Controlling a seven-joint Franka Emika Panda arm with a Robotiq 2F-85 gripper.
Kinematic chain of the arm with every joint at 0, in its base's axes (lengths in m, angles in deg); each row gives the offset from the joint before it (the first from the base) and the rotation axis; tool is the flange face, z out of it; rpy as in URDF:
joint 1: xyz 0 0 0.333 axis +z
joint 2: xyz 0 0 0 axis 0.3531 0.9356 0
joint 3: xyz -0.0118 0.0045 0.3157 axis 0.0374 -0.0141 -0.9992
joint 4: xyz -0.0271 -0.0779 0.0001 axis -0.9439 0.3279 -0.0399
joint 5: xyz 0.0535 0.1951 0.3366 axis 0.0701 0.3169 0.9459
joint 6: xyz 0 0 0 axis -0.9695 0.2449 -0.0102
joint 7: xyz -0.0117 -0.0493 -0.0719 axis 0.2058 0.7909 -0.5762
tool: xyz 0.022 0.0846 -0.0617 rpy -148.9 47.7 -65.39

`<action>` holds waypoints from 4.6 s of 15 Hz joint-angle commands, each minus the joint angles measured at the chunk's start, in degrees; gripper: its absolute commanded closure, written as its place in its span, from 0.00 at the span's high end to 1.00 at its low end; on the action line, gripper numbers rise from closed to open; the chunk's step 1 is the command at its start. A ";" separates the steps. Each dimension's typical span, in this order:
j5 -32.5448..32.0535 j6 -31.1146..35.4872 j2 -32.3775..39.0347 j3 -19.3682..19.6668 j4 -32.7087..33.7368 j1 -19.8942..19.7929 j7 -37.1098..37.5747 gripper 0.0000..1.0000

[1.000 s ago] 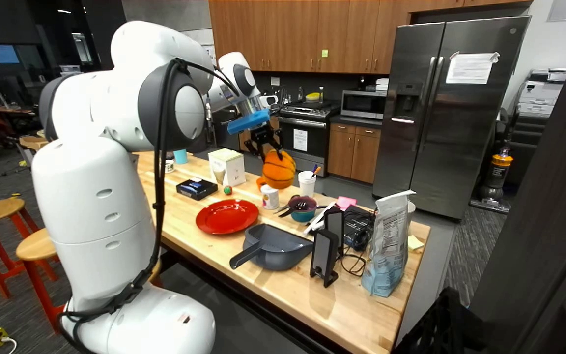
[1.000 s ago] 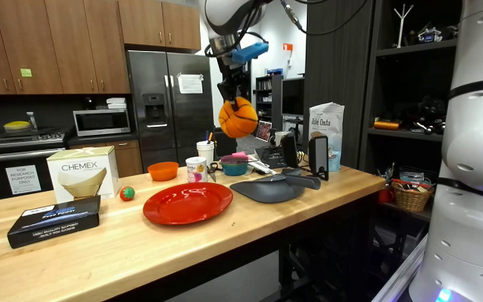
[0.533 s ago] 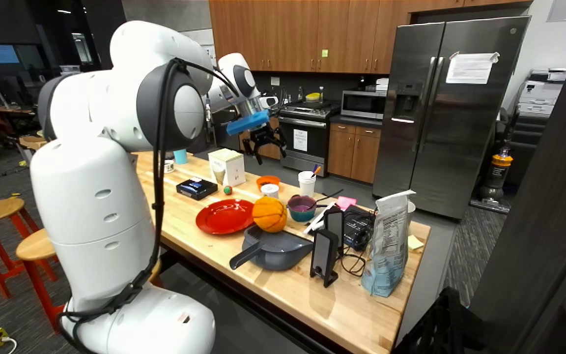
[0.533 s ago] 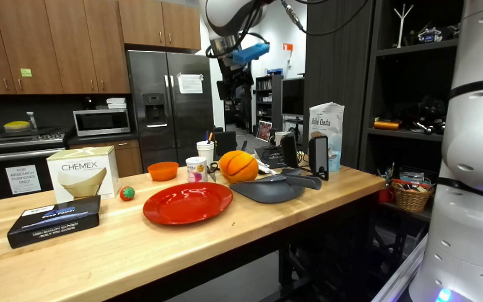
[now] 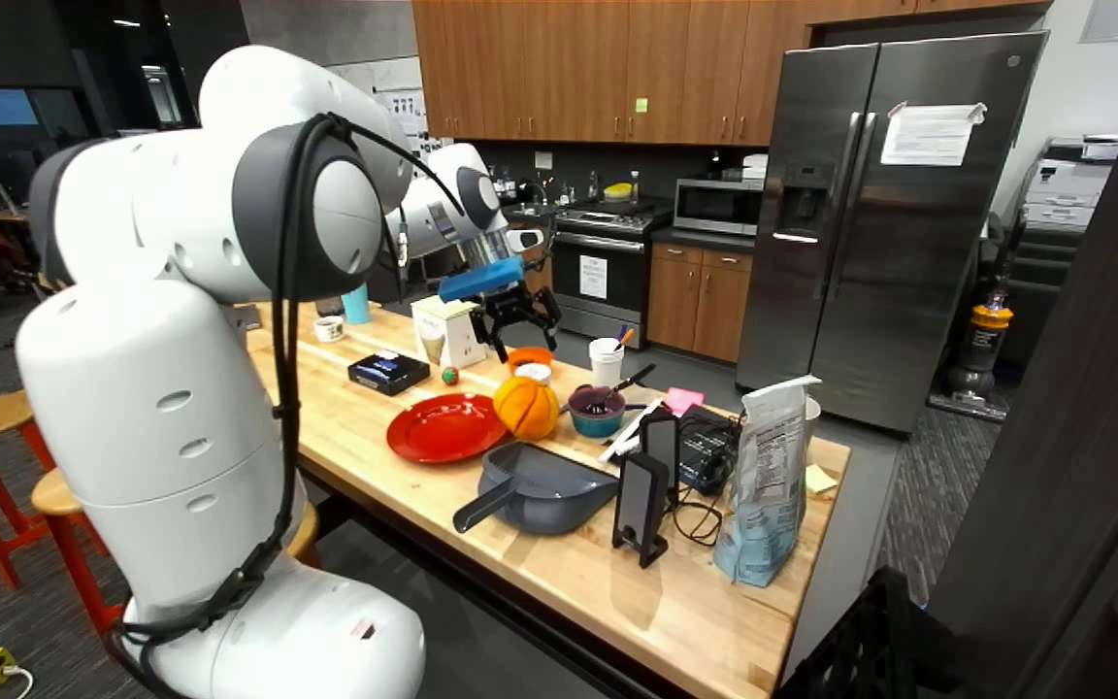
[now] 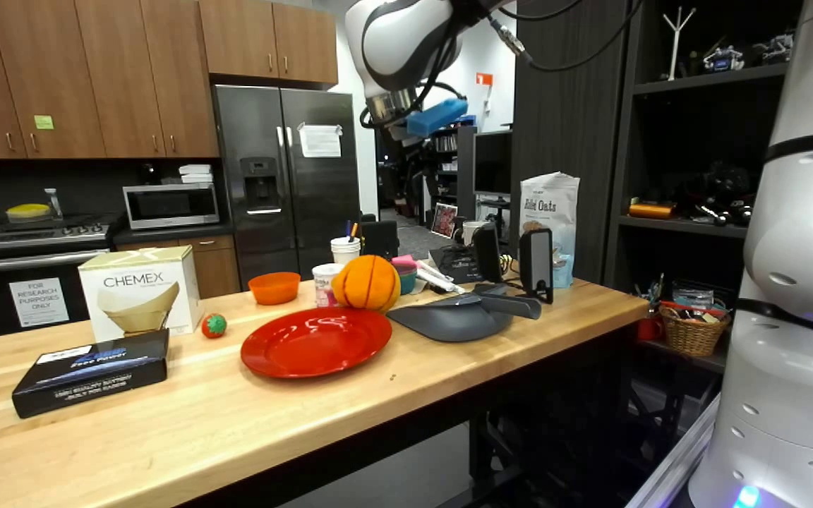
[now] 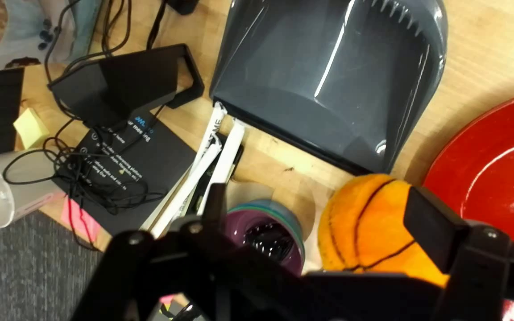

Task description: Move the basketball off the plate and onto the counter

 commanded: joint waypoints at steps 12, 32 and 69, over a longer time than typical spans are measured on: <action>9.48 14.06 -11.73 -1.96 -28.58 0.92 -1.00 1.00; 8.53 19.19 -18.62 -3.01 -26.51 0.34 -0.70 1.00; 8.96 19.61 -17.96 -3.35 -26.28 0.44 -0.47 1.00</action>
